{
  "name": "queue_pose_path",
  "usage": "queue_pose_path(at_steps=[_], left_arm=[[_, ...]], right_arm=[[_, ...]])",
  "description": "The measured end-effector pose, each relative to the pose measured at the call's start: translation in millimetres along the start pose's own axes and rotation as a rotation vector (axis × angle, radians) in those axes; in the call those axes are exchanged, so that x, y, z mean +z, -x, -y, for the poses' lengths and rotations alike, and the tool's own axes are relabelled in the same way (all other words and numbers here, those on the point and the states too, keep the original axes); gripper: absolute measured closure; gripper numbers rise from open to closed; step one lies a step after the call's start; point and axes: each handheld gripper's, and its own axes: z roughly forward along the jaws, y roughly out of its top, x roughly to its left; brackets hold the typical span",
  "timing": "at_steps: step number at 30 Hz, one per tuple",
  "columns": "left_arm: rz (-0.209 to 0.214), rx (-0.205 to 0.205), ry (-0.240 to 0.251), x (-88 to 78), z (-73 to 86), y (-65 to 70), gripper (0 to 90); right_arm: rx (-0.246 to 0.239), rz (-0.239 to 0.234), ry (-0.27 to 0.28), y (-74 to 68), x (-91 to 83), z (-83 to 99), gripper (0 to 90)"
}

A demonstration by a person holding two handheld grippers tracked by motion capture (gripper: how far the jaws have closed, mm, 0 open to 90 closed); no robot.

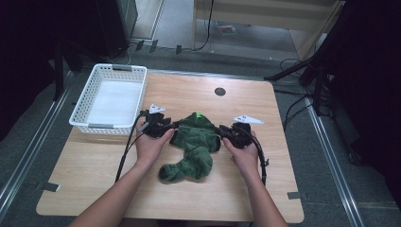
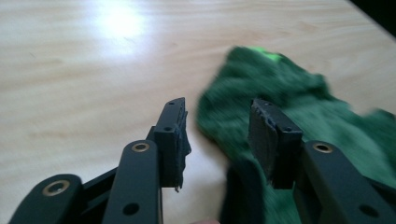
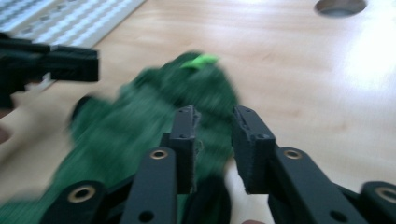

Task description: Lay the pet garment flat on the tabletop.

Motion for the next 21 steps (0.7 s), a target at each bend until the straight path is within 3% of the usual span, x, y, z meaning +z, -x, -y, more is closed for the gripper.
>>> queue_pose_path(at_steps=[3,5,8,10,13,17,19,21], left_arm=[[0.084,-0.013,-0.061,-3.9,7.3,1.1,58.4],[0.087,0.007,-0.083,-3.5,12.0,4.0,58.3],[0.105,0.013,-0.113,-0.2,20.7,7.6,58.6],[0.136,0.015,-0.118,0.6,26.2,9.1,60.5],[0.213,0.03,-0.091,-3.7,30.9,13.0,62.6],[0.303,0.103,-0.022,-11.6,32.4,23.8,65.5],[0.28,0.106,-0.035,-8.8,32.6,24.2,64.2],[0.236,0.058,-0.081,-2.0,33.8,18.7,63.8]], right_arm=[[0.017,-0.034,-0.026,-3.5,-16.2,17.5,72.1],[0.041,-0.062,-0.04,-3.8,-19.0,25.9,69.2],[0.038,-0.075,-0.077,-3.9,-13.2,34.6,61.3],[0.048,-0.091,-0.09,-3.3,-6.7,37.8,60.4],[0.062,-0.129,-0.085,-6.4,0.4,41.9,66.0],[-0.006,-0.209,-0.046,-19.7,1.1,39.8,69.5],[-0.022,-0.204,-0.029,-23.1,1.0,37.8,69.0],[-0.006,-0.145,-0.037,-20.7,4.4,37.3,69.9]])
